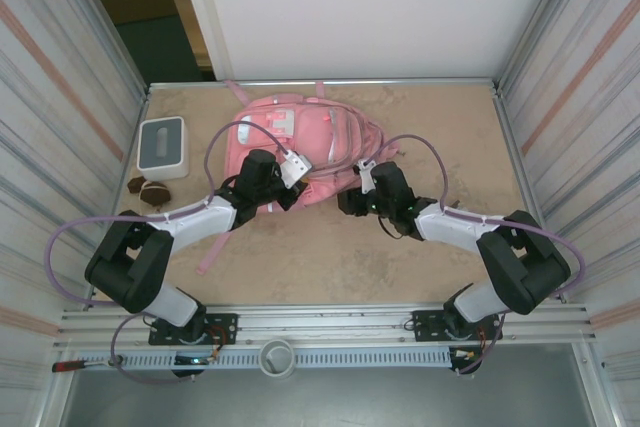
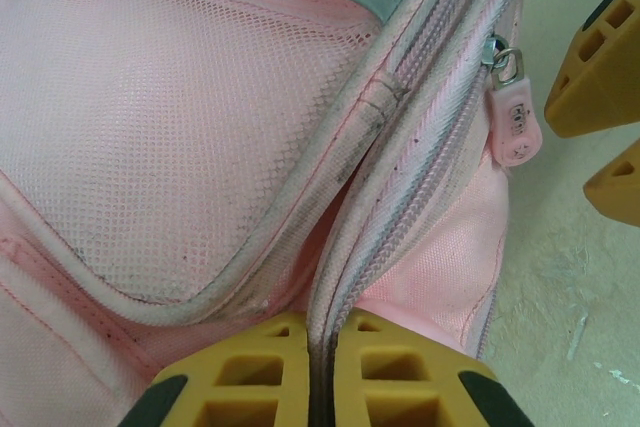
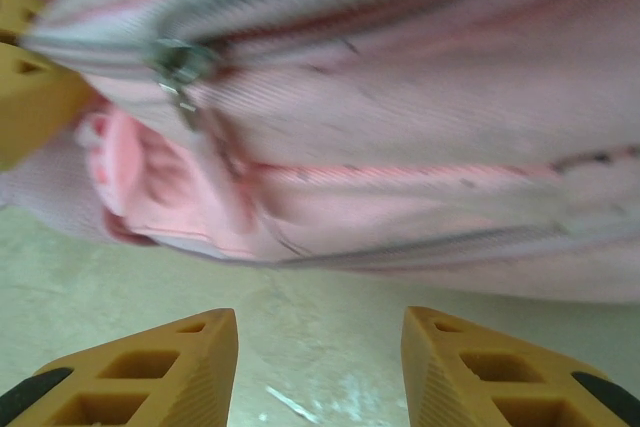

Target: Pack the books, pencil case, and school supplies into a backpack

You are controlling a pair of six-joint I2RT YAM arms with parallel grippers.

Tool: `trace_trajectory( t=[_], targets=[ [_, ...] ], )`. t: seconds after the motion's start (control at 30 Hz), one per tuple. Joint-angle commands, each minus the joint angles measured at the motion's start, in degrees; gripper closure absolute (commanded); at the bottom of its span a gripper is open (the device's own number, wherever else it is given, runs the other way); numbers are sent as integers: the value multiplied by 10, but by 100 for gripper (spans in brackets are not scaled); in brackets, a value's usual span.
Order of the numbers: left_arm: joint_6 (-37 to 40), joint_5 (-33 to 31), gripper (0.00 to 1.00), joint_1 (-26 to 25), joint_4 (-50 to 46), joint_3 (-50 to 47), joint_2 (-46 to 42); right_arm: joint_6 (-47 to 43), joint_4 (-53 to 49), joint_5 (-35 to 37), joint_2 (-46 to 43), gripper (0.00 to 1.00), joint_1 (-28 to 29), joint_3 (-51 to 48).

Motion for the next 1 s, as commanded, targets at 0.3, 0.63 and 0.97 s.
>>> trace_trajectory(
  t=[0.3, 0.63, 0.97],
  targets=[
    [-25, -1, 100, 9, -1, 13, -23, -3, 63, -22, 13, 60, 1, 22],
    [-25, -1, 100, 9, -2, 14, -21, -3, 75, -31, 45, 66, 5, 47],
    [-22, -6, 100, 10, -3, 12, -24, 3, 80, -7, 51, 90, 9, 43]
  ],
)
